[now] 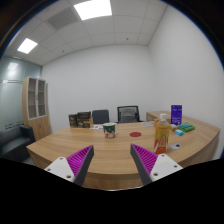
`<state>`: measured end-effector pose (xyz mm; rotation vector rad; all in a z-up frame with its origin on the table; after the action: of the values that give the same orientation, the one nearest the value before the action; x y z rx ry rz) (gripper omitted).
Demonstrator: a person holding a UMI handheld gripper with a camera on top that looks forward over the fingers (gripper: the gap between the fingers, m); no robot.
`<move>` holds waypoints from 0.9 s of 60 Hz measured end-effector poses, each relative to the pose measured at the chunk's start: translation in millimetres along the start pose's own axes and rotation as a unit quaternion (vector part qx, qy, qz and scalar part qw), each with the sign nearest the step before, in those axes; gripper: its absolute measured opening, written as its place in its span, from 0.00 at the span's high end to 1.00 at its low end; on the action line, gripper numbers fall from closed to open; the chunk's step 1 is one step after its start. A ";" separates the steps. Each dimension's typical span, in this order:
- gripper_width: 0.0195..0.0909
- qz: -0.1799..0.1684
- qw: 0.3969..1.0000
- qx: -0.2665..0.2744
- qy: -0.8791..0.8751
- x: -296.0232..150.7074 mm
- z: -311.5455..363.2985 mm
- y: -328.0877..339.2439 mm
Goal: Pour water
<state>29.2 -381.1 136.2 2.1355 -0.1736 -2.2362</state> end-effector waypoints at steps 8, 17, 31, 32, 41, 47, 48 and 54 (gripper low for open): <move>0.13 -0.008 1.000 0.015 0.004 -3.8 -16.1 -4.8; 0.13 -0.026 0.999 0.023 -0.008 -11.1 -48.5 -21.7; 0.13 -0.049 0.995 0.086 0.014 -17.1 -129.0 -94.9; 0.13 -0.049 0.994 0.093 0.017 -15.4 -131.4 -100.3; 0.13 -0.031 0.991 0.121 0.042 -4.8 -165.4 -161.6; 0.14 -0.017 0.991 0.127 0.043 1.9 -176.7 -197.8; 0.14 -0.014 0.991 0.126 0.040 2.6 -177.2 -202.8; 0.14 -0.007 0.993 0.118 0.013 2.8 -175.2 -229.5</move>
<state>214.2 -162.4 100.2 2.2832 -0.4432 -2.2957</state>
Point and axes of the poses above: the point between the fingertips, and its own axes, seen from behind it with the camera up: z to the left, x down, y backward, against the way the camera looks, the point moved 4 cm from there along y, backward, against the way the camera looks, and after that the axes turned 15 degrees about x, right-handed, at the moved point
